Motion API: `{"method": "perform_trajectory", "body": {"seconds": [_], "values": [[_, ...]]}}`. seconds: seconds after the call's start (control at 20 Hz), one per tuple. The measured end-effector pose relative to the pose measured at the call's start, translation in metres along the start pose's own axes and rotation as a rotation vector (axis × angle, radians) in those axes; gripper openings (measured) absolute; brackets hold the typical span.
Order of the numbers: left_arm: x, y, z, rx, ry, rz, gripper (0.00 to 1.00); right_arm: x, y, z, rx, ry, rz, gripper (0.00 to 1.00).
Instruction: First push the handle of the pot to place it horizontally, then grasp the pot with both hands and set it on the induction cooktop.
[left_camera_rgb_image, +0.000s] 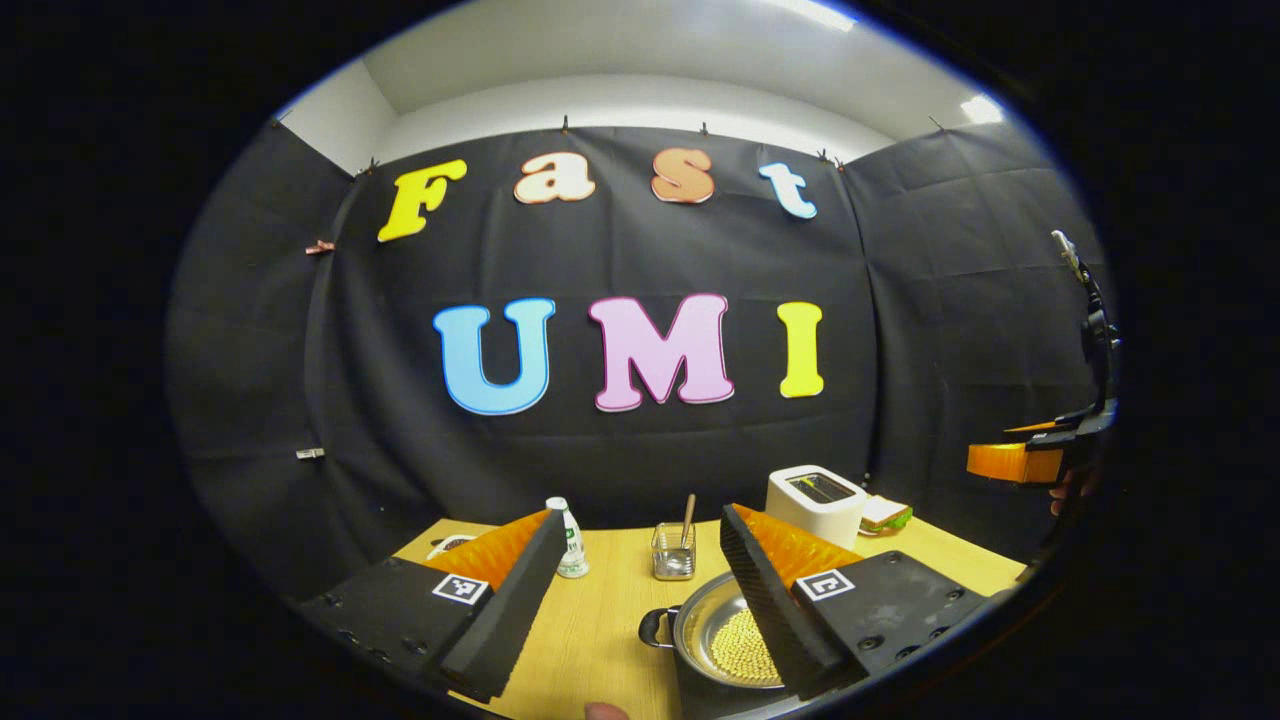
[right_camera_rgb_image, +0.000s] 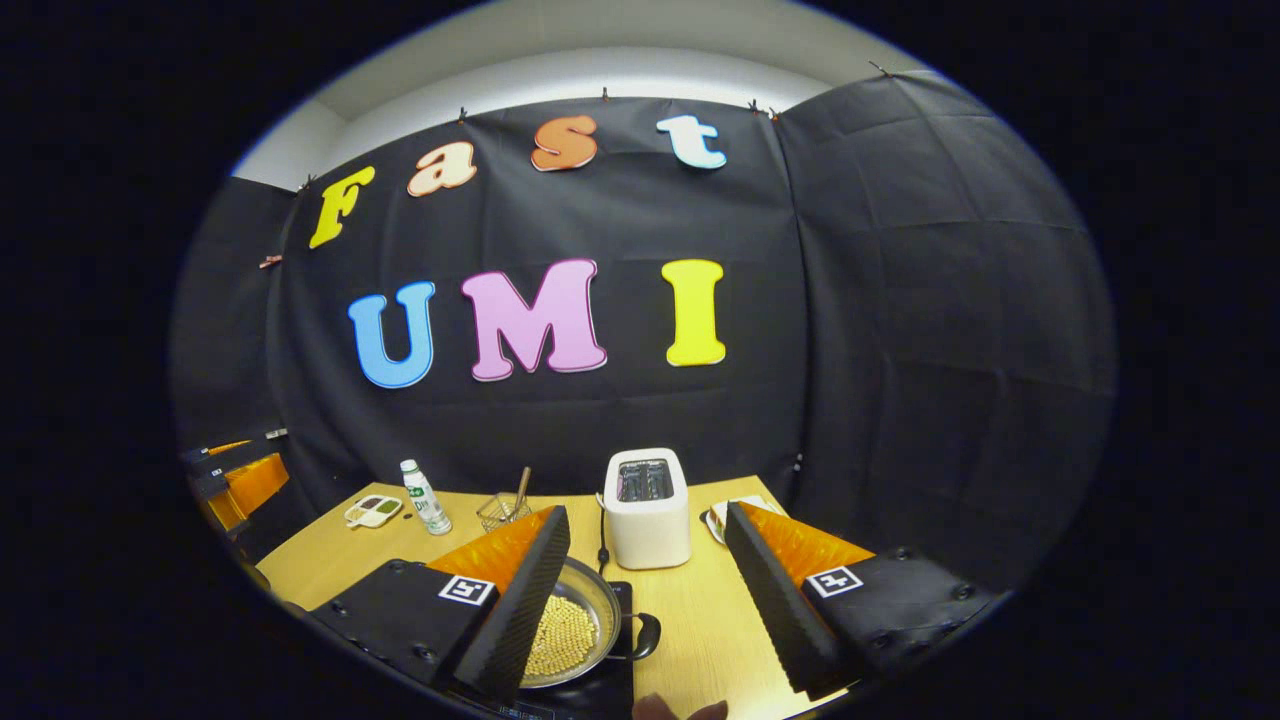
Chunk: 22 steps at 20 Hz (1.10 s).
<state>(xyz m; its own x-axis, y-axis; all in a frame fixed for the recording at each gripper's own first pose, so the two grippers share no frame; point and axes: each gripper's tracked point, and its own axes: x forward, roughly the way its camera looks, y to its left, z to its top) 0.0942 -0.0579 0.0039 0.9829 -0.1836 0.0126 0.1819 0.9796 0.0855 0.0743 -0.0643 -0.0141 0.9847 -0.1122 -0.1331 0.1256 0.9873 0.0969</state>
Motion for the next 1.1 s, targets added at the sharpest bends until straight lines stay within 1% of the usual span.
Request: {"method": "perform_trajectory", "body": {"seconds": [0.15,0.25,0.35,0.4,0.55,0.65,0.75,0.85,0.9,0.95,1.0,1.1], "values": [[-0.025,0.001,0.017,0.017,-0.069,0.027,0.96,-0.031,-0.003,0.021,-0.019,-0.105,0.0,0.97],[-0.042,-0.006,0.019,0.004,-0.095,0.024,0.96,-0.049,-0.004,0.029,-0.04,-0.16,0.004,0.97],[-0.058,-0.014,0.018,-0.019,-0.108,0.01,0.97,-0.064,-0.003,0.029,-0.054,-0.189,0.013,0.97],[-0.064,-0.017,0.018,-0.019,-0.114,0.004,0.95,-0.07,-0.004,0.029,-0.057,-0.201,0.017,0.97],[-0.078,-0.015,0.01,0.012,-0.121,0.033,0.96,-0.083,-0.005,0.028,-0.067,-0.234,0.018,0.96],[-0.085,-0.02,0.005,0.011,-0.121,0.032,0.95,-0.086,-0.003,0.019,-0.067,-0.225,0.022,0.97],[-0.087,-0.022,-0.006,-0.016,-0.104,0.031,0.95,-0.089,-0.002,0.014,-0.046,-0.216,0.026,0.96],[-0.09,-0.017,-0.016,-0.019,-0.083,0.041,0.95,-0.09,-0.002,0.008,-0.039,-0.206,0.034,0.97],[-0.091,-0.014,-0.02,-0.017,-0.074,0.048,0.97,-0.09,-0.002,0.004,-0.035,-0.198,0.039,0.97],[-0.093,-0.014,-0.022,-0.02,-0.067,0.049,0.96,-0.09,-0.002,0.002,-0.03,-0.191,0.043,0.97],[-0.092,-0.014,-0.026,-0.024,-0.058,0.047,0.97,-0.089,-0.002,0.001,-0.026,-0.185,0.046,0.97],[-0.092,-0.014,-0.028,-0.029,-0.052,0.043,0.96,-0.088,-0.003,0.0,-0.025,-0.179,0.048,0.97]]}}
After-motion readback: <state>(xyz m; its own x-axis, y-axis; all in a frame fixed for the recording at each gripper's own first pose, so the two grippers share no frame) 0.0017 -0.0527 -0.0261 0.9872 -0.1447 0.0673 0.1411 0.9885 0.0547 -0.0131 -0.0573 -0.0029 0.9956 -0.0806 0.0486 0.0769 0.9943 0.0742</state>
